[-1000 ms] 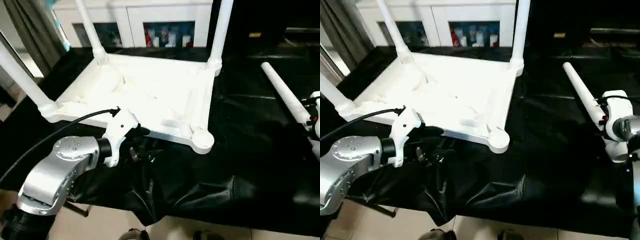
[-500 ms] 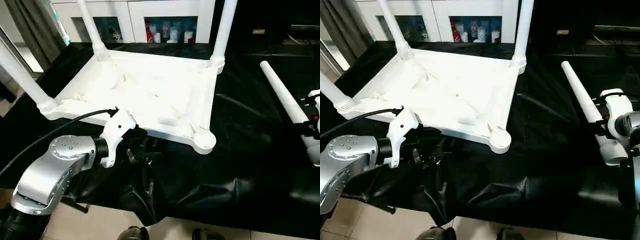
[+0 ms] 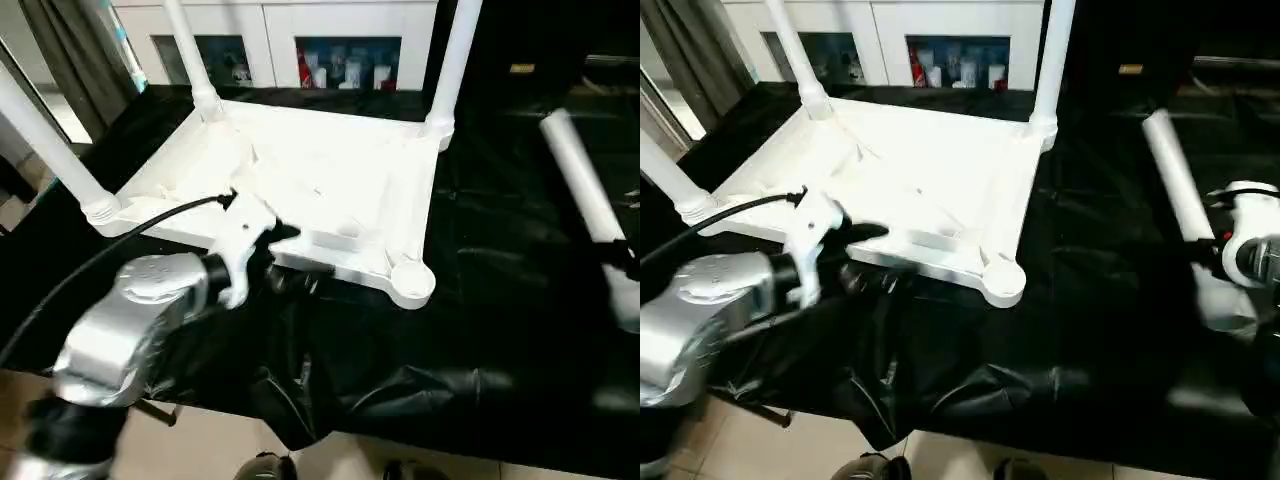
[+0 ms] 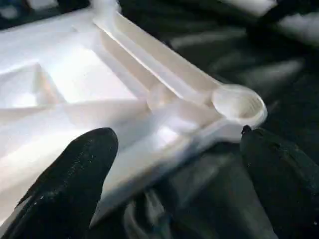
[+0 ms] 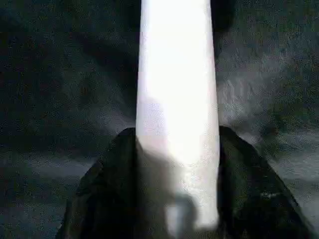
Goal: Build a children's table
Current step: Pick table leg
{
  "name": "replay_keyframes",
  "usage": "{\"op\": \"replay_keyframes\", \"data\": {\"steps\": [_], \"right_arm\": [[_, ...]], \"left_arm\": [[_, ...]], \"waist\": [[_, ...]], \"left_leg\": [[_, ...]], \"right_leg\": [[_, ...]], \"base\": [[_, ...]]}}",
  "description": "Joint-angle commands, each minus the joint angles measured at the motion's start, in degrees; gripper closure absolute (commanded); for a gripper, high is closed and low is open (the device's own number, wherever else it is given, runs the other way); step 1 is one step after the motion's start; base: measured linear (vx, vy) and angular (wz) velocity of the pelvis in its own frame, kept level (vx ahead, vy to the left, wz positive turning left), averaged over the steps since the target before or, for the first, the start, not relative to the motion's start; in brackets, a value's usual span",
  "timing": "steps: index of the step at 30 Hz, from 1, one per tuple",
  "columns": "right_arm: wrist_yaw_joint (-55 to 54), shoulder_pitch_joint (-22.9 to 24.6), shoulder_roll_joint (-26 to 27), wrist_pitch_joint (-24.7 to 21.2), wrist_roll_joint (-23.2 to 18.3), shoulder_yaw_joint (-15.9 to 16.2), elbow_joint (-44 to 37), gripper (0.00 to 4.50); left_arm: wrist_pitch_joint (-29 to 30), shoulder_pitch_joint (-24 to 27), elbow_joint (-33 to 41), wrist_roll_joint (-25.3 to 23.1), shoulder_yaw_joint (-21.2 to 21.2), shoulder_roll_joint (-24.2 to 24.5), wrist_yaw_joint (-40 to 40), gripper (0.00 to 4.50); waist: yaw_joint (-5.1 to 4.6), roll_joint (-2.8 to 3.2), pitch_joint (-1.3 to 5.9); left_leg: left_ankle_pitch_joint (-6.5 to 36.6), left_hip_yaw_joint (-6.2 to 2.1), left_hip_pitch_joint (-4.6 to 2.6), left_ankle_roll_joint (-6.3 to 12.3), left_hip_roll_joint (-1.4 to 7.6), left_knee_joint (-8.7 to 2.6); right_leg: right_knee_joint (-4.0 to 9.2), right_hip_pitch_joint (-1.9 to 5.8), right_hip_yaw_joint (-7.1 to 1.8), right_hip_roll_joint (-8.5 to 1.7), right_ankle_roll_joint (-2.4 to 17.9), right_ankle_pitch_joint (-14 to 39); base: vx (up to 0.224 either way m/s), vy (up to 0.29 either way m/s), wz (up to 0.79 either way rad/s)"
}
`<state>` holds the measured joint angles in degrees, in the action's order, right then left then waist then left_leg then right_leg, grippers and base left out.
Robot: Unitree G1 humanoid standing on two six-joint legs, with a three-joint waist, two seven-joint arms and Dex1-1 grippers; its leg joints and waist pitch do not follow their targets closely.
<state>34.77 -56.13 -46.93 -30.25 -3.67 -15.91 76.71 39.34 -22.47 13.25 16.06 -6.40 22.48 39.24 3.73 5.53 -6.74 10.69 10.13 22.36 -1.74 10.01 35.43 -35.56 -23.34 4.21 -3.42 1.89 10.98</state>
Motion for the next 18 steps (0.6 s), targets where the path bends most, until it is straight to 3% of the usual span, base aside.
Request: {"op": "replay_keyframes", "data": {"steps": [1,2,3,6,8,9,11,12,13,15,17,18], "right_arm": [[1.5,0.5,0.5,3.4,-6.0,-5.3,-1.5,2.67],[4.4,2.1,1.5,6.8,-9.0,-8.0,-3.2,2.67],[4.5,2.2,1.6,6.9,-9.1,-8.1,-3.3,2.67],[11.5,5.5,3.7,10.7,-12.5,-10.4,-7.9,2.67],[20.6,9.3,6.2,7.5,-17.3,-12.4,-15.4,2.67],[25.8,13.4,8.3,2.4,-21.4,-12.7,-23.5,2.67],[29.1,18.0,10.8,-1.8,-25.3,-11.7,-32.4,2.68],[29.7,20.3,12.0,-3.5,-27.3,-11.0,-36.5,2.68],[29.7,23.8,14.6,-7.1,-31.6,-9.8,-44.4,2.68],[29.3,25.1,15.7,-8.3,-33.4,-9.2,-47.6,2.68],[29.0,26.9,17.5,-9.7,-35.7,-7.7,-52.2,2.68],[29.0,27.1,17.8,-10.0,-36.1,-7.5,-52.9,2.68]], "left_arm": [[-2.2,-1.5,-2.5,-0.3,2.0,-1.8,-2.8,0.0],[-3.6,-2.8,-4.9,-0.6,2.2,-3.9,-4.6,0.0],[-3.6,-2.8,-5.0,-0.6,2.3,-4.0,-4.7,0.0],[-4.6,-4.4,-7.6,0.1,2.5,-6.0,-5.2,0.0],[-4.7,-6.5,-10.1,1.9,3.5,-8.5,-5.4,0.0],[-4.7,-8.4,-12.2,3.6,4.6,-10.7,-5.7,0.0],[-4.1,-10.7,-14.7,5.6,5.4,-12.9,-5.1,0.0],[-3.7,-11.8,-15.8,6.9,5.7,-14.0,-4.6,0.0],[-2.3,-13.9,-17.6,9.6,6.4,-16.2,-3.4,0.0],[-2.0,-14.7,-18.2,10.7,6.5,-17.1,-2.9,0.0],[-0.8,-16.2,-19.1,12.5,6.6,-18.6,-2.1,0.0],[-0.5,-16.5,-19.2,12.9,6.7,-18.9,-1.9,0.0]], "waist": [[0.64,-2.48,6.2],[0.62,-2.34,6.18],[0.79,-2.34,6.18],[1.12,-2.63,6.43],[1.44,-2.76,6.54],[1.7,-2.87,6.39],[2.27,-3.0,7.12],[2.68,-2.97,7.07],[2.8,-3.12,7.27],[3.27,-3.05,7.31],[3.52,-3.46,7.25],[3.7,-3.23,7.31]], "left_leg": [[4.7,-0.42,-0.21,8.15,2.12,-2.04],[5.3,-0.52,0.0,7.87,2.06,-1.96],[6.0,-0.36,-0.24,7.91,2.05,-1.86],[5.6,-0.59,-0.06,8.16,2.1,-1.77],[4.6,-0.44,-0.07,9.08,1.96,-1.64],[3.4,-0.33,0.12,10.27,1.52,-1.64],[1.2,-0.8,-0.11,11.38,2.22,-1.61],[0.5,-0.76,-0.24,11.67,2.16,-1.61],[0.3,-0.85,-0.26,11.58,2.38,-1.6],[-0.5,-0.96,-0.19,11.26,2.45,-1.69],[-0.4,-0.76,-0.23,10.11,2.33,-1.78],[-0.4,-0.86,-0.22,9.54,2.37,-1.8]], "right_leg": [[4.06,3.63,-2.21,-4.1,15.7,9.8],[4.04,3.68,-2.08,-4.12,15.2,11.1],[4.3,3.45,-2.12,-4.1,14.6,12.0],[4.08,3.56,-2.08,-4.19,13.3,13.5],[4.15,3.54,-2.14,-4.02,12.8,12.8],[4.4,3.74,-2.11,-3.58,11.7,12.0],[3.68,3.58,-2.05,-3.94,12.2,9.7],[3.9,3.44,-2.16,-3.94,11.8,10.0],[3.68,3.41,-2.18,-4.09,12.1,9.9],[3.69,3.32,-2.14,-4.23,12.0,10.8],[4.1,3.18,-2.21,-4.29,10.9,13.2],[4.12,3.18,-2.25,-4.4,10.4,14.0]], "base": [[0.0,0.0,0.0],[0.0,0.0,0.0],[0.0,0.0,0.0],[0.0,0.0,0.0],[0.0,0.0,0.0],[0.0,0.0,0.0],[0.0,0.0,0.0],[0.0,0.0,0.0],[0.0,0.0,0.0],[0.0,0.0,0.0],[0.0,0.0,0.0],[0.0,0.0,0.0]]}}
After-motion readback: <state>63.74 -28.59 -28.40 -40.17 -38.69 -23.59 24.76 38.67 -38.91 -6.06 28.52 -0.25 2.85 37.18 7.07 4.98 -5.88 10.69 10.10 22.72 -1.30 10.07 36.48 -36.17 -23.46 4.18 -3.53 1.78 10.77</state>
